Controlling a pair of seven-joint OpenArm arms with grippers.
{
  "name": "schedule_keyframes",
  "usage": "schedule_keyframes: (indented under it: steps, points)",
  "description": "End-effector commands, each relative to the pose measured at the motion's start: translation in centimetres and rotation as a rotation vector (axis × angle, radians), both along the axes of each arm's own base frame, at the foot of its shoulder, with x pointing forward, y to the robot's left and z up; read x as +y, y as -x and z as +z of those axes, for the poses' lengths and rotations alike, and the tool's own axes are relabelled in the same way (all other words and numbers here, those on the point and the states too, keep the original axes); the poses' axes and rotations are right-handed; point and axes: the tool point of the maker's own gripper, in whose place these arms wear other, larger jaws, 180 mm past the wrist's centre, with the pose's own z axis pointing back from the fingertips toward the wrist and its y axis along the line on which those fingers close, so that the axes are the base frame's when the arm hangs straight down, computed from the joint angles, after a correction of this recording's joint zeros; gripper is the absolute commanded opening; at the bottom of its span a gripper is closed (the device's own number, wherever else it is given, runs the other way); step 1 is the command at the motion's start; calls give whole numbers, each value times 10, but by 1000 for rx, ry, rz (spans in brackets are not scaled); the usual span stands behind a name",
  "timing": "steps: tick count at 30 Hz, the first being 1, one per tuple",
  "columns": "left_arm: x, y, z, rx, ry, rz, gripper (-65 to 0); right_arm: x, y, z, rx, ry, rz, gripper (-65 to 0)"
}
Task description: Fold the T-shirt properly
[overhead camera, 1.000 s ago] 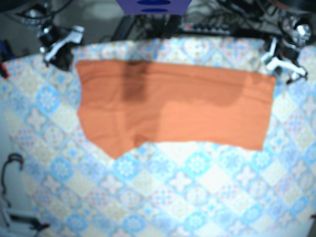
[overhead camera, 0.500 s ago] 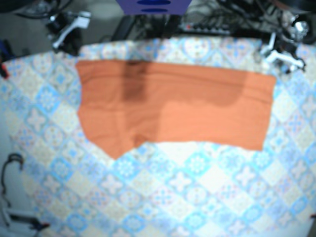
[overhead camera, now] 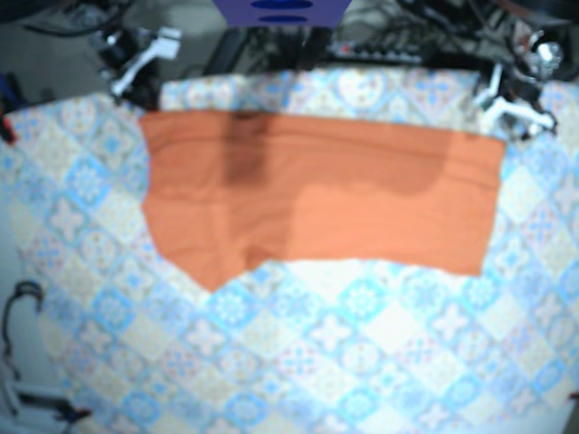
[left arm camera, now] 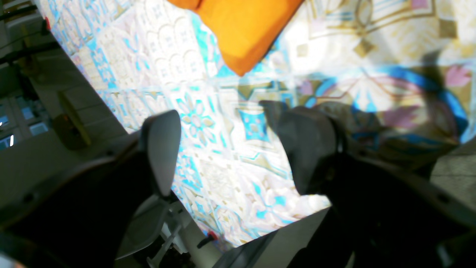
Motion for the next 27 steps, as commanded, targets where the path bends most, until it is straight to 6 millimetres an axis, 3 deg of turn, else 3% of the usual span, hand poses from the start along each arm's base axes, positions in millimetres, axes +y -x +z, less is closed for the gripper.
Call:
schedule_keyframes:
  steps: [1, 13, 21, 27]
  points:
    - [6, -7, 10, -28, -26, -14, -213, 0, -7, 8, -37, -2, 10, -430]
    - [6, -8, 10, -30, -27, -12, -213, 9, -26, 11, -73, -20, 27, -430]
    - [6, -8, 10, -30, -27, -12, -213, 20, -19, -4, -38, -50, 10, -430]
    - [6, -8, 10, -30, -27, -12, -213, 16, -10, -15, 0, -46, -4, -430]
